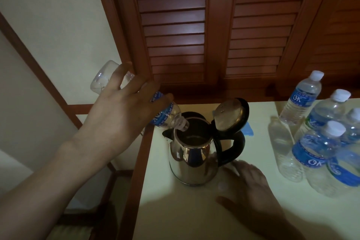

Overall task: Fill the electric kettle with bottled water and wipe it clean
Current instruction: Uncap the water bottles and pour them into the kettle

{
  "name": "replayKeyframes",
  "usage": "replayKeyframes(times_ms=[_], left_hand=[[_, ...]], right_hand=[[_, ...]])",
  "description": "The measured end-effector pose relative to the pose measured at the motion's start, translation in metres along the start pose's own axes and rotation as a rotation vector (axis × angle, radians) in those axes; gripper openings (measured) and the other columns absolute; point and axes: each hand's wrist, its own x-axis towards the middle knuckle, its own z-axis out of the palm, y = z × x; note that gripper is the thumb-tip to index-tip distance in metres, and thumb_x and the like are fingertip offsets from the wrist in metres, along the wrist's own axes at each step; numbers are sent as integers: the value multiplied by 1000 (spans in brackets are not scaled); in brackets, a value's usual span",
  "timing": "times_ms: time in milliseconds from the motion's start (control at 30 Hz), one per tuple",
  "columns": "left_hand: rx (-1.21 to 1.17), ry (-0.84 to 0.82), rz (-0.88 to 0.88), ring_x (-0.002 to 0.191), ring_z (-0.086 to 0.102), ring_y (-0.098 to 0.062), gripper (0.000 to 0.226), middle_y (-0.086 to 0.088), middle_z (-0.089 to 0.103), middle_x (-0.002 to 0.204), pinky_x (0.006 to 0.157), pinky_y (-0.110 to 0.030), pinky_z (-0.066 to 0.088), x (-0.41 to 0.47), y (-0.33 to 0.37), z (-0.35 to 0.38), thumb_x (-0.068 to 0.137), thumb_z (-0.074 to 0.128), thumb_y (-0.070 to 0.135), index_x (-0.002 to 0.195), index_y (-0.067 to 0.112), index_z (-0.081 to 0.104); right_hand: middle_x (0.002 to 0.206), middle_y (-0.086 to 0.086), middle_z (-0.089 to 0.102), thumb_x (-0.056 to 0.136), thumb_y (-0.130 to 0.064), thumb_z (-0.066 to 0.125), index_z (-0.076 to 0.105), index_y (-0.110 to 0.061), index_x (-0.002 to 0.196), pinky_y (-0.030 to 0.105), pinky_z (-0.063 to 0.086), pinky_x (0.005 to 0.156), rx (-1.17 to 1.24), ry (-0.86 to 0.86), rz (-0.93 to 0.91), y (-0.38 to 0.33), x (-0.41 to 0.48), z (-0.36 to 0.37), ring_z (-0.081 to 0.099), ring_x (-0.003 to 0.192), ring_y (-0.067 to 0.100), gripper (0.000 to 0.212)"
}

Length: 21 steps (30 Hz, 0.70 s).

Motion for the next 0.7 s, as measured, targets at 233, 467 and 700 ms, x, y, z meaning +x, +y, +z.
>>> replayKeyframes(times_ms=[233, 467, 700], left_hand=[[-80, -21, -256, 116, 59, -37, 74, -13, 63, 128, 100, -61, 37, -4, 10, 12, 69, 83, 29, 137, 21, 56], [-519, -34, -526, 93, 69, -19, 74, 5, 68, 108, 73, -32, 58, -12, 31, 41, 69, 87, 38, 134, 24, 54], [-915, 99, -664, 78, 54, 17, 58, 36, 51, 92, 61, 4, 41, 4, 47, 36, 72, 84, 38, 121, 41, 53]], right_hand=[[107, -8, 56, 86, -42, 67, 69, -30, 115, 27, 50, 84, 120, 14, -71, 5, -1, 23, 62, 97, 21, 31], [86, -11, 58, 91, -56, 49, 70, -25, 95, 6, 38, 66, 256, 350, -17, 13, 17, -43, 58, 75, 1, 38], [97, -8, 66, 92, -32, 64, 71, -25, 110, 9, 46, 74, 244, 605, -52, -12, 48, -168, 64, 90, 0, 21]])
